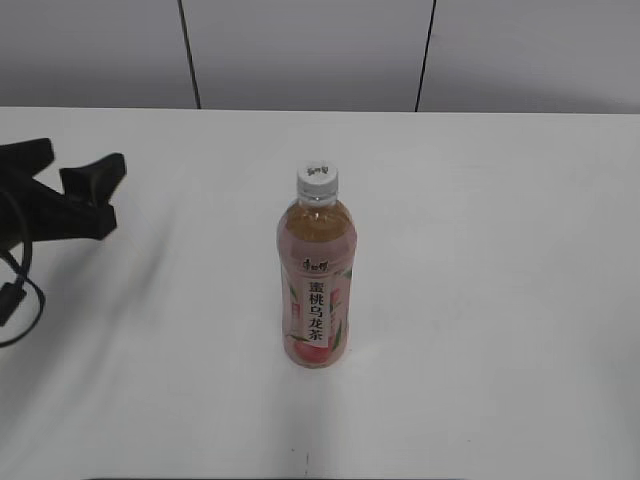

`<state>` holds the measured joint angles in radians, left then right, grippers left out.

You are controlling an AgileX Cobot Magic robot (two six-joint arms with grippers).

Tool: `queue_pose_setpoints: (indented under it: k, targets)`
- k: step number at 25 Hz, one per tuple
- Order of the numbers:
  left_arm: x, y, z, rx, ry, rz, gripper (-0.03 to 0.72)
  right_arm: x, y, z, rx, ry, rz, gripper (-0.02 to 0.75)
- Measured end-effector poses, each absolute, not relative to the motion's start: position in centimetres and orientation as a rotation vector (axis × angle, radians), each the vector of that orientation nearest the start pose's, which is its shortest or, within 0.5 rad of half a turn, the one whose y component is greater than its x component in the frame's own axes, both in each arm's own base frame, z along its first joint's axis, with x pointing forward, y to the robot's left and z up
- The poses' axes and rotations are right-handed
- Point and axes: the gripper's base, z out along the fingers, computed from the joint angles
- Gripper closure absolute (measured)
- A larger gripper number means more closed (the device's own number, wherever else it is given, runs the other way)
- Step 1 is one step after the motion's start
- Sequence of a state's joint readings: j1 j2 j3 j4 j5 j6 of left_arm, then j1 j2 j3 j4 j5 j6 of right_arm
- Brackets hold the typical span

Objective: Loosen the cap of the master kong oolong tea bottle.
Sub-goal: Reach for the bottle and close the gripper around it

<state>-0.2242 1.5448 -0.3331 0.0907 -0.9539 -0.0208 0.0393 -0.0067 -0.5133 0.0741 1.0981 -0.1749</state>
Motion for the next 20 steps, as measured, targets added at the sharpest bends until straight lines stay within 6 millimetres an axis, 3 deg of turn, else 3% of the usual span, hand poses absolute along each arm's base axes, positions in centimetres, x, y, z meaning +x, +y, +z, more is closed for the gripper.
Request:
queue_pose_setpoints:
  k: [6,10,15,20]
  targets:
    - [23.8,-8.4,14.8,0.452,1.748,-0.426,0.177,-0.9,0.6,27.8,-0.226,2.047,0.005,0.246]
    - [23.2,-9.5,14.3,0.569,1.691,-0.543,0.170,-0.9,0.6,27.8,-0.226,2.047,0.005,0.246]
    - [22.5,-10.4,13.6,0.688,1.666,-0.630,0.074,-0.9,0.6,27.8,-0.226,2.047,0.005,0.246]
    - [21.7,-11.0,13.2,0.797,1.660,-0.717,0.057,-0.9,0.6,27.8,-0.226,2.047,0.005,0.246]
